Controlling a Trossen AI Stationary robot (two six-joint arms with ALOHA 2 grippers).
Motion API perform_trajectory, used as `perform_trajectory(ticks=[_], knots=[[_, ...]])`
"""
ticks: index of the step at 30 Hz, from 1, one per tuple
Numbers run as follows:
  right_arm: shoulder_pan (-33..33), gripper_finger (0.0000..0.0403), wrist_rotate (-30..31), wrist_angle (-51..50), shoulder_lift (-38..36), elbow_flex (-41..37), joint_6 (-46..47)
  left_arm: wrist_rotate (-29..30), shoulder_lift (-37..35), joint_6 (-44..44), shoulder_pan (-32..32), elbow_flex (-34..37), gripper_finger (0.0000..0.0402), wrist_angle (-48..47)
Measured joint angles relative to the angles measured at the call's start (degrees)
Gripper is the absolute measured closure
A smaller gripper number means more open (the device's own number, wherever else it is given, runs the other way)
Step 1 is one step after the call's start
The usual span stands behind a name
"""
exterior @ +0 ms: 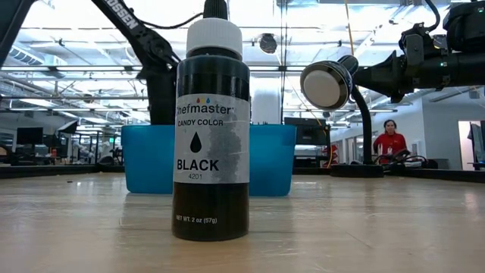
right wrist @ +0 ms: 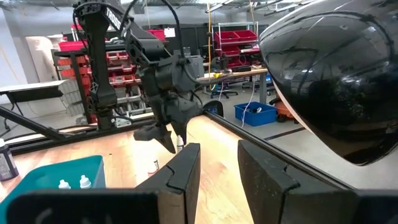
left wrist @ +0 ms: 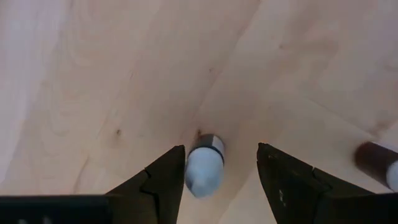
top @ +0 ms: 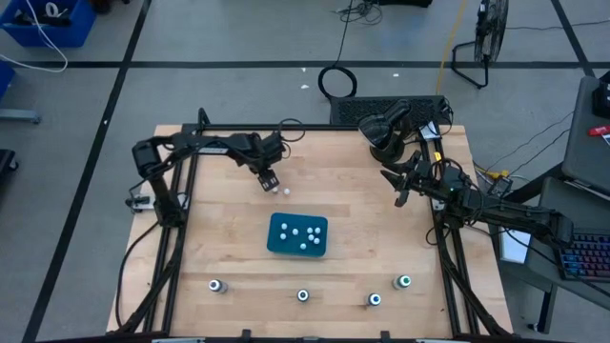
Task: Pick & Place food coloring
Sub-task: Put the purple food coloring bottle into the blue bin
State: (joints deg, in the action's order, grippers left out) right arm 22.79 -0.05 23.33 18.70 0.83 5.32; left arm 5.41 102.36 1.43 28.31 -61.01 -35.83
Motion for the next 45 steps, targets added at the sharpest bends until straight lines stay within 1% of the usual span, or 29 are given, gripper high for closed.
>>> perform_trajectory(ticks=[8, 12, 17, 26, 30, 32, 34, 38, 41, 45], knots=[[0.0, 0.0303, 0.0, 0.0, 0.01, -0.01, 0.0, 0.11, 1.63, -0.07, 0.87, -0.02, 0.0198, 0.43], [0.0, 0.0303, -0.01, -0.01, 0.02, 0.0, 0.0, 0.13, 1.6, -0.09, 0.95, -0.02, 0.021, 0.55], [0.0, 0.0303, -0.01, 0.0, 0.02, 0.01, 0.0, 0.11, 1.6, -0.12, 0.93, -0.02, 0.0239, 0.57], [-0.01, 0.0303, -0.01, 0.0, 0.01, -0.01, 0.0, 0.11, 1.6, -1.02, 0.93, -0.02, 0.0307, 0.59], [0.0, 0.0303, -0.02, 0.0, 0.02, 0.01, 0.0, 0.09, 1.58, -1.19, 0.93, -0.02, 0.0327, 0.61], [-0.01, 0.0303, -0.01, -0.01, 0.01, 0.0, 0.0, 0.14, 0.85, -1.2, 0.6, -0.02, 0.0331, -0.22], [0.0, 0.0303, 0.0, 0.0, 0.0, -0.01, 0.0, 0.96, -0.37, -1.18, -0.37, -0.37, 0.0331, -1.63], [0.0, 0.0303, 0.0, 0.0, 0.0, 0.01, 0.0, 1.07, -5.57, -1.09, -4.31, -0.46, 0.0331, -3.5], [0.0, 0.0303, -0.01, 0.0, 0.0, 0.0, -0.01, 1.06, -10.02, -0.72, -9.24, -0.46, 0.0332, -4.44], [0.0, 0.0303, 0.0, 0.01, 0.0, 0.01, 0.0, 0.59, -14.52, 2.43, -17.71, -0.46, 0.0332, -4.18]])
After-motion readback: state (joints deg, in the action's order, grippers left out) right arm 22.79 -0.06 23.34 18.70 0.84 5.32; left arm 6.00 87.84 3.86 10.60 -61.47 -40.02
